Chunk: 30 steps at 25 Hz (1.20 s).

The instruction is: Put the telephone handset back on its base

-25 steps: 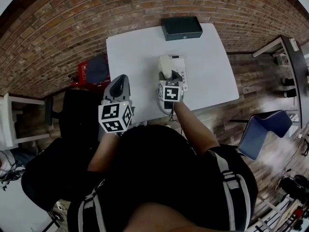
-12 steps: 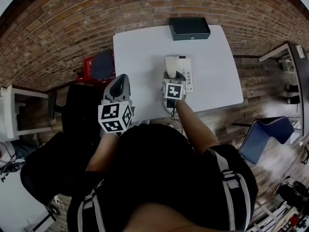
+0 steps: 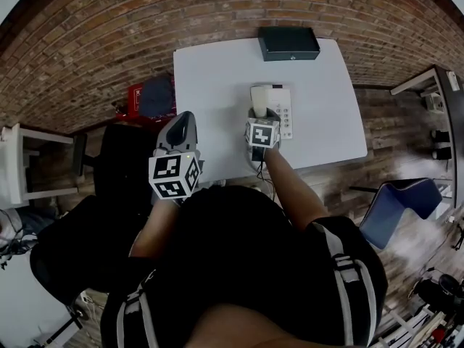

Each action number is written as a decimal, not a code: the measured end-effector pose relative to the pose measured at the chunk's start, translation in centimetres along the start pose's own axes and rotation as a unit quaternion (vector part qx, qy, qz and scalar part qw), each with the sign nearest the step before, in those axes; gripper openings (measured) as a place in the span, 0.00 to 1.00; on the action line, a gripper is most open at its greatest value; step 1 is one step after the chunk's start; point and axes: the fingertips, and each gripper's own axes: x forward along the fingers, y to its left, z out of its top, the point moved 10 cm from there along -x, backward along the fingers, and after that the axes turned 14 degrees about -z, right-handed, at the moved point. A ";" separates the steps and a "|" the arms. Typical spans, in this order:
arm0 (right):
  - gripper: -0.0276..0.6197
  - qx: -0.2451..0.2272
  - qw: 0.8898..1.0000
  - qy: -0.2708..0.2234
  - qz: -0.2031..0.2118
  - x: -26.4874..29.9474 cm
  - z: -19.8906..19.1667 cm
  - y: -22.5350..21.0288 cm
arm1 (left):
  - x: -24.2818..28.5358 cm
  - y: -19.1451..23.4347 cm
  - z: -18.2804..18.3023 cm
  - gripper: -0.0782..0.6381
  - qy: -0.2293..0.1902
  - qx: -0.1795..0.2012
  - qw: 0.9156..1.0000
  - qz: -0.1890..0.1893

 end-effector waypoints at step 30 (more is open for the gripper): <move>0.14 0.123 0.984 -0.123 0.037 -5.7 4.6 -3.4 | 1.8 -0.3 0.0 0.12 -0.006 -0.006 0.999 -0.044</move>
